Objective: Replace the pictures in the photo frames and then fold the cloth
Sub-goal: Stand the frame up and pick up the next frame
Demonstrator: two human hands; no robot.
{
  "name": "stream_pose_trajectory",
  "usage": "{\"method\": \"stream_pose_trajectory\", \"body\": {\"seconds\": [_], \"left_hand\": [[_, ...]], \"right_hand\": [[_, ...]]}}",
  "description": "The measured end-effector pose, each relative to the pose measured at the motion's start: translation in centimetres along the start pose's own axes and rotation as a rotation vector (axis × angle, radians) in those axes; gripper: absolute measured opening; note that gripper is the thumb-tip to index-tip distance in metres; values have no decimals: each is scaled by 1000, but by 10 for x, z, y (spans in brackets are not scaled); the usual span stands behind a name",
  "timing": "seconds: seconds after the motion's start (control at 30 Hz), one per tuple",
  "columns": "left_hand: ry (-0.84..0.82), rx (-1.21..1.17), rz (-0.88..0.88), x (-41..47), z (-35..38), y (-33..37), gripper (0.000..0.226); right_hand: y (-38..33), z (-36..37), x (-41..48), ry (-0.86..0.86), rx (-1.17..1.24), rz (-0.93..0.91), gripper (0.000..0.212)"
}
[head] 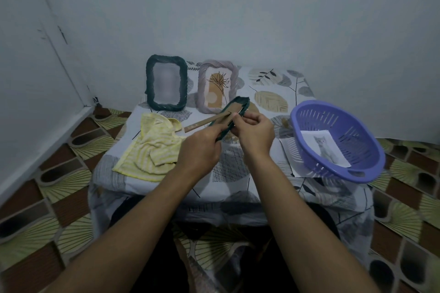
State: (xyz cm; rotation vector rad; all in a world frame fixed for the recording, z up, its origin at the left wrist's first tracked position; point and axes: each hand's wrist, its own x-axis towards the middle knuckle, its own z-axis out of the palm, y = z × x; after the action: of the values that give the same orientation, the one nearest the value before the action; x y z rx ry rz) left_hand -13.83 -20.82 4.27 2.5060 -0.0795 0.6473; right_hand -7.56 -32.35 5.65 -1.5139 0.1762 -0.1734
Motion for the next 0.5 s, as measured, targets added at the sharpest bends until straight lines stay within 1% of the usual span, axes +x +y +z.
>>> {"method": "stream_pose_trajectory", "body": {"seconds": [0.17, 0.27, 0.33, 0.37, 0.43, 0.5], "left_hand": [[-84, -132, 62, 4, -2, -8, 42], [1, -221, 42, 5, -12, -10, 26], [74, -256, -14, 6, -16, -12, 11], [113, -275, -61, 7, -18, -14, 7], [161, -339, -193, 11, -21, -18, 10], [116, -366, -332, 17, -23, -25, 14]], "right_hand": [[4, -7, 6, 37, 19, 17, 17], [5, -14, 12, 58, 23, 23, 15], [5, -19, 15, 63, 10, 15, 14], [5, -21, 17, 58, 5, 11, 13], [7, -25, 19, 45, -1, 9, 12], [10, -28, 22, 30, -6, 3, 13]]}}
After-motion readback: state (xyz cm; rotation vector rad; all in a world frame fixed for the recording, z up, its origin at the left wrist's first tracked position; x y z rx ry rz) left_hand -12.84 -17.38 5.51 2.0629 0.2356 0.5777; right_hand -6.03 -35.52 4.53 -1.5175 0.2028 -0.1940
